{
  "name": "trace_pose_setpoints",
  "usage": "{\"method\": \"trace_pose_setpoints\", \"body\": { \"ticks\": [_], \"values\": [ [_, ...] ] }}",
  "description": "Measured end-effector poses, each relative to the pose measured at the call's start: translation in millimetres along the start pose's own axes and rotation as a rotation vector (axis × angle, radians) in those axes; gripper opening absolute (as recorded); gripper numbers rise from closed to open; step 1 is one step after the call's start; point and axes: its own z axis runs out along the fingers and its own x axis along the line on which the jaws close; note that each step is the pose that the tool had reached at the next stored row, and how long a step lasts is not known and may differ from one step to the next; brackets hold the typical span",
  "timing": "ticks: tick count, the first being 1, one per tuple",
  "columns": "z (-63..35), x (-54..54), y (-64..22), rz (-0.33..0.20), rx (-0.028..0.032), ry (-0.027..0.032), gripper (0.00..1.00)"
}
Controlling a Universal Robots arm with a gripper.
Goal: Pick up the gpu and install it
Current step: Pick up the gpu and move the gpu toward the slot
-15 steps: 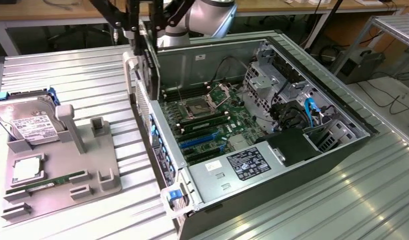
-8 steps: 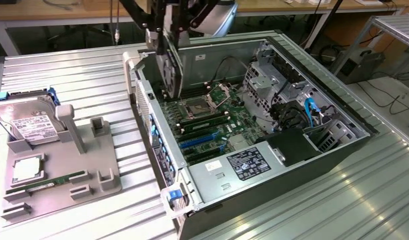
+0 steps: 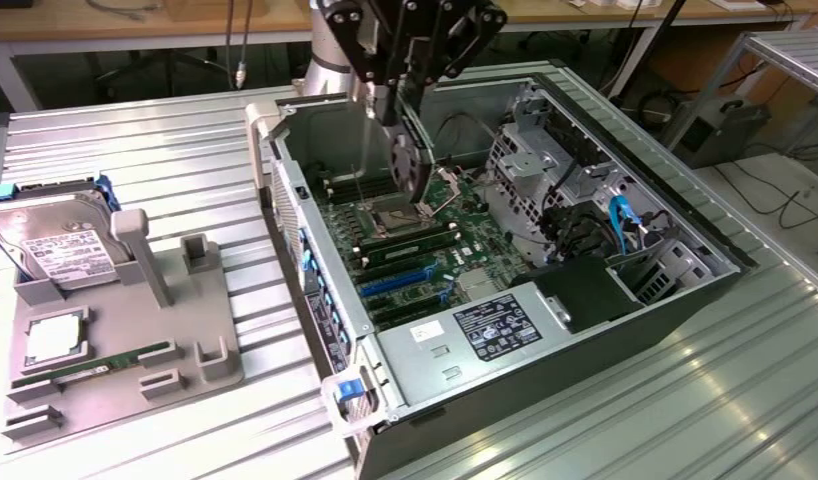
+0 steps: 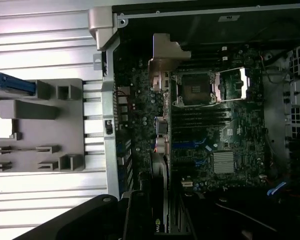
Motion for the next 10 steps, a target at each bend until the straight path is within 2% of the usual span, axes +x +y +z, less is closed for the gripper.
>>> {"method": "trace_pose_setpoints", "body": {
  "ticks": [4, 8, 10],
  "values": [
    [7.7, -19.6, 1.8, 0.000, 0.0103, -0.0007, 0.26],
    [19.3, -49.0, 5.6, -0.001, 0.0237, -0.0013, 0.26],
    [23.1, -57.2, 6.8, -0.004, 0.0259, -0.0014, 0.26]
  ]
}}
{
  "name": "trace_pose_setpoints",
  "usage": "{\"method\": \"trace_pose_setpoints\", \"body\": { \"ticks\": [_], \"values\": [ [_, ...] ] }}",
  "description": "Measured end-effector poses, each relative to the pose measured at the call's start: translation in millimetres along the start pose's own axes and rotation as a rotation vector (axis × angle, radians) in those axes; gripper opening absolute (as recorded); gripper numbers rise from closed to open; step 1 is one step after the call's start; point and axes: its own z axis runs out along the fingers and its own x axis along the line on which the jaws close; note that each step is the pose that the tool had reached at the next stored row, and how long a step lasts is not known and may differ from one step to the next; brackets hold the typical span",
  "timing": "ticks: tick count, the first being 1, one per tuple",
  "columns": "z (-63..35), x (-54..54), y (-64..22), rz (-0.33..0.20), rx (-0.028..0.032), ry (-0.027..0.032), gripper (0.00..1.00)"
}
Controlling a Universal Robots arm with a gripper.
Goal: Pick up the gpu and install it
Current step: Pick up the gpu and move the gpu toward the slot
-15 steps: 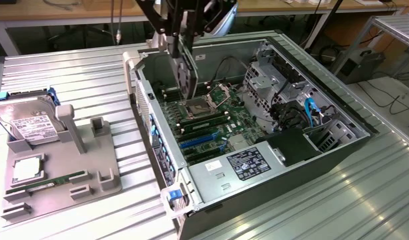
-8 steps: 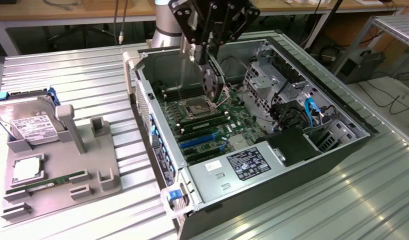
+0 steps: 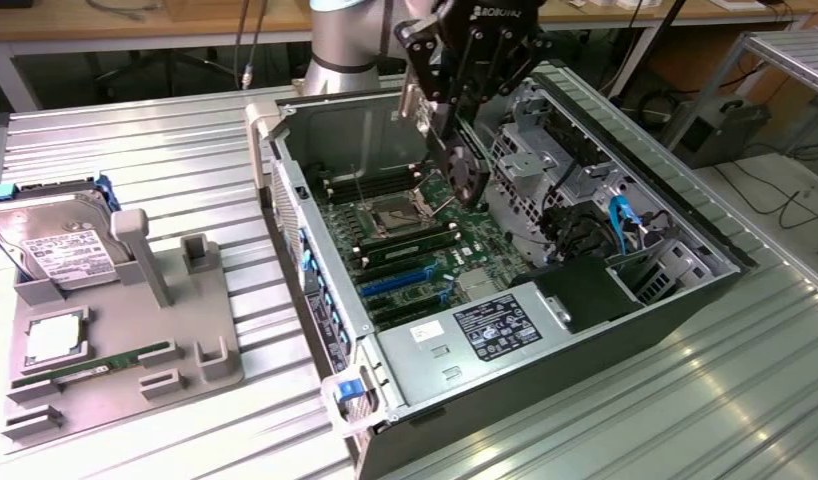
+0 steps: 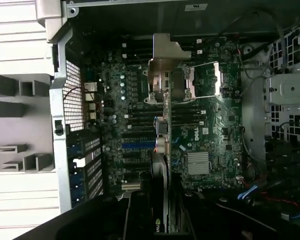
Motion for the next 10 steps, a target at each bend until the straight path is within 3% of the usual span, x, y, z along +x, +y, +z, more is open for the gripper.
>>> {"method": "trace_pose_setpoints", "body": {
  "ticks": [10],
  "values": [
    [21.0, -31.3, 10.2, -0.026, 0.0081, 0.0004, 0.26]
  ]
}}
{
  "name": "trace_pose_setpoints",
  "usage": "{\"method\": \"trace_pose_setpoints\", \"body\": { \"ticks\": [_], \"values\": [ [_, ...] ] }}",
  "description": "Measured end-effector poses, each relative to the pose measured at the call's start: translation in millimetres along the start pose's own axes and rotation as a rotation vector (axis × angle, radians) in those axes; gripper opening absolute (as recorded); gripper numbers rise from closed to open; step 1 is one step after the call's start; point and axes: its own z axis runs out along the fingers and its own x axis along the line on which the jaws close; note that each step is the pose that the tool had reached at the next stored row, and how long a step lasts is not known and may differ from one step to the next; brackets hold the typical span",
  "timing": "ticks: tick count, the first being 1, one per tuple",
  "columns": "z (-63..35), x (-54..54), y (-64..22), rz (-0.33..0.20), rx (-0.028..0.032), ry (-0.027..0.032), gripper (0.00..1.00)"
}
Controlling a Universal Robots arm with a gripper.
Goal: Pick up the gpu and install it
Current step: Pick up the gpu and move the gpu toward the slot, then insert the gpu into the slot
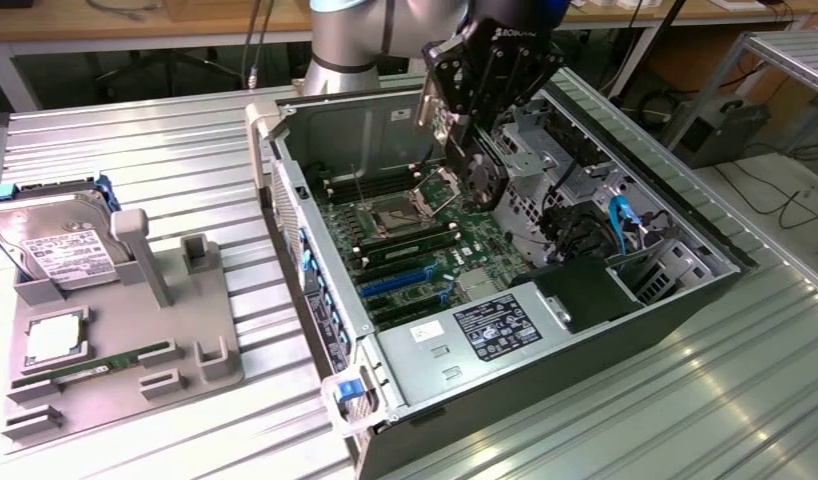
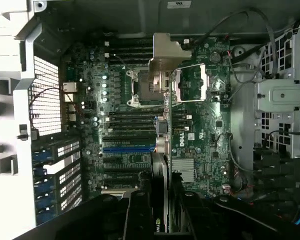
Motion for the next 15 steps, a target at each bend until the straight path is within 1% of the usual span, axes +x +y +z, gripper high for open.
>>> {"method": "trace_pose_setpoints", "body": {
  "ticks": [1, 15],
  "values": [
    [3.1, -3.2, 0.5, -0.003, 0.0002, 0.0000, 0.26],
    [3.2, -3.6, 0.5, -0.004, 0.0004, 0.0001, 0.26]
  ]
}}
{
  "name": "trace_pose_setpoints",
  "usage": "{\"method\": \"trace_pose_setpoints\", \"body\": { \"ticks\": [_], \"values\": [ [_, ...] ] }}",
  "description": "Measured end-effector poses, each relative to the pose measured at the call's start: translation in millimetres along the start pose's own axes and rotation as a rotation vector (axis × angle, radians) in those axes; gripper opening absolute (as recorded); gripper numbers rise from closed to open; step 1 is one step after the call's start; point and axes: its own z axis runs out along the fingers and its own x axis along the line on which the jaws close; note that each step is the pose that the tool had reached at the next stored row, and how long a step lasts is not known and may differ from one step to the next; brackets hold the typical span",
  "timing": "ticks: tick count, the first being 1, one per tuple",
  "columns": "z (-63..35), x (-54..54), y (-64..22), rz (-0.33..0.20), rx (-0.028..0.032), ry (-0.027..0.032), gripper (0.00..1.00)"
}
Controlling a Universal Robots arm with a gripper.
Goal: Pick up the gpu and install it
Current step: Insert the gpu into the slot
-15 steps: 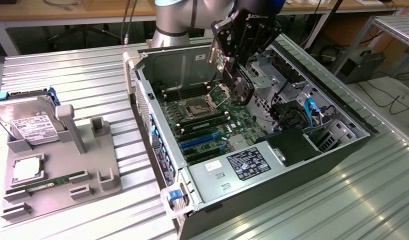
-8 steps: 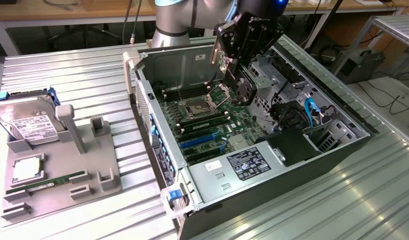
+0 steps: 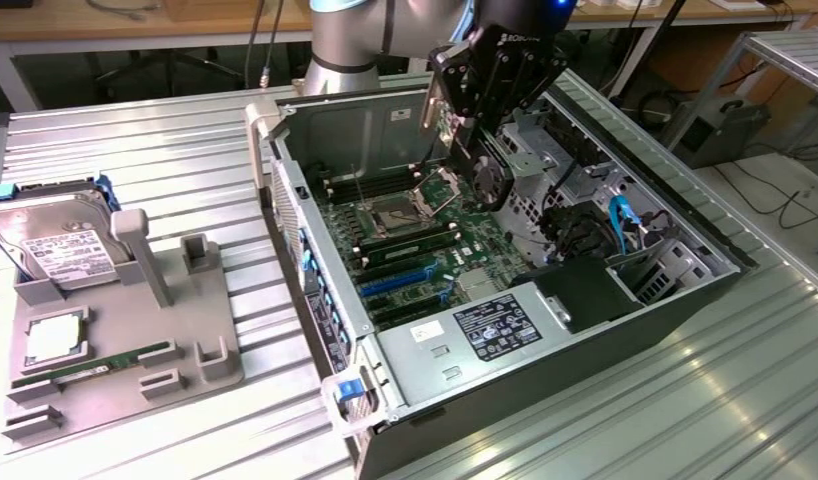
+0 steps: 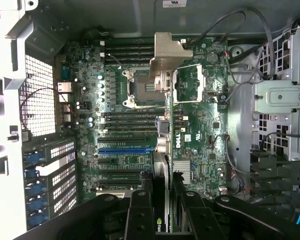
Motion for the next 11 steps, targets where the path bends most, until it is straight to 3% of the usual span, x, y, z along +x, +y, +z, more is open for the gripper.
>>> {"method": "trace_pose_setpoints", "body": {
  "ticks": [3, 11],
  "values": [
    [0.1, 0.0, 0.0, -0.004, 0.0008, 0.0000, 0.26],
    [1.1, 0.0, 0.0, -0.211, 0.0017, 0.0043, 0.26]
  ]
}}
